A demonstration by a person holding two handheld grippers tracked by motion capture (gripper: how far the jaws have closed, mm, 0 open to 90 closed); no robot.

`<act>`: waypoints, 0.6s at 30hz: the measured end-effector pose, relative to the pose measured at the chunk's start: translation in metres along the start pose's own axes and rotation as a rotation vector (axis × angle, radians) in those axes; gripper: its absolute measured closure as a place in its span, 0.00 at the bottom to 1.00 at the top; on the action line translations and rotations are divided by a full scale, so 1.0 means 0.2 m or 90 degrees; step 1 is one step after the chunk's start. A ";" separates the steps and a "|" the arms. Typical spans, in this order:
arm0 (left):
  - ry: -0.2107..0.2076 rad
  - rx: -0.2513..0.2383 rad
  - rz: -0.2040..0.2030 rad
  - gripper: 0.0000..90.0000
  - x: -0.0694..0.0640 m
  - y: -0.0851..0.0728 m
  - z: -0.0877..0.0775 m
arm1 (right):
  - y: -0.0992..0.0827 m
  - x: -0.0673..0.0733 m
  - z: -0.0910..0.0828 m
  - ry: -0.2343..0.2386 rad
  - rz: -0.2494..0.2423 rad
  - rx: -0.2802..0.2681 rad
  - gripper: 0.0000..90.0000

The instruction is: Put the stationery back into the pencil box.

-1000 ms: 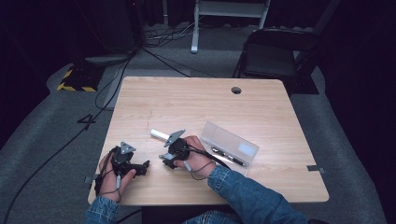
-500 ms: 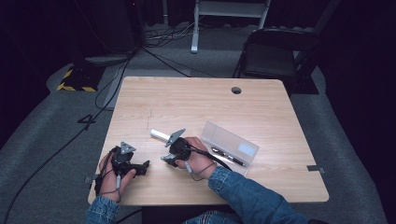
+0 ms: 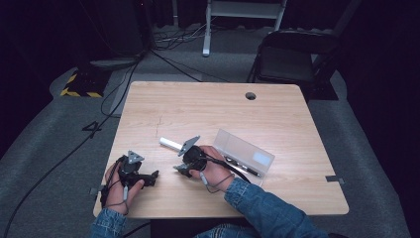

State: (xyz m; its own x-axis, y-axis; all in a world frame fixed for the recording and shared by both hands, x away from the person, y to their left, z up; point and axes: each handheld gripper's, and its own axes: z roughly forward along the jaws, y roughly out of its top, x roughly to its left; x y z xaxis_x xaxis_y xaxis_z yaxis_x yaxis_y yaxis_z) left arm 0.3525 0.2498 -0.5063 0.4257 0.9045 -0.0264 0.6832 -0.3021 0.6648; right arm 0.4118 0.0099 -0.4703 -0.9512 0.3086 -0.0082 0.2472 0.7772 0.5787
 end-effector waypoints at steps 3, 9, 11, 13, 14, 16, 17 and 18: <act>0.000 0.000 0.000 0.00 0.00 0.00 0.00 | -0.01 0.00 -0.04 -0.001 -0.001 -0.006 0.61; 0.000 0.000 0.000 0.00 0.00 0.00 0.00 | -0.01 0.02 -0.14 0.002 0.001 -0.028 0.61; 0.000 0.000 0.000 0.00 0.00 0.00 0.00 | -0.02 0.02 -0.15 0.002 0.001 -0.030 0.61; 0.000 0.000 0.000 0.00 0.00 0.00 0.00 | -0.03 0.03 -0.20 0.003 0.006 -0.041 0.61; 0.000 0.000 0.000 0.00 0.00 0.00 0.00 | -0.04 0.03 -0.22 0.001 0.007 -0.044 0.61; 0.000 0.000 0.000 0.00 0.00 0.00 0.00 | -0.04 0.03 -0.24 0.001 0.008 -0.048 0.61; 0.001 -0.001 0.000 0.00 0.00 0.00 0.00 | -0.05 0.03 -0.25 0.001 0.011 -0.051 0.61; 0.000 0.000 0.000 0.00 0.00 0.00 0.00 | -0.06 0.02 -0.27 -0.001 0.012 -0.056 0.61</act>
State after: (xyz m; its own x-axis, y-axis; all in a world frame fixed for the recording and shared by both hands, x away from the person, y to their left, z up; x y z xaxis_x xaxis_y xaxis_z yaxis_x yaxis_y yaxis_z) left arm 0.3524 0.2497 -0.5063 0.4250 0.9048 -0.0266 0.6836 -0.3015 0.6646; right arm 0.3942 -0.0285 -0.4330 -0.9461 0.3239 0.0016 0.2477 0.7203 0.6479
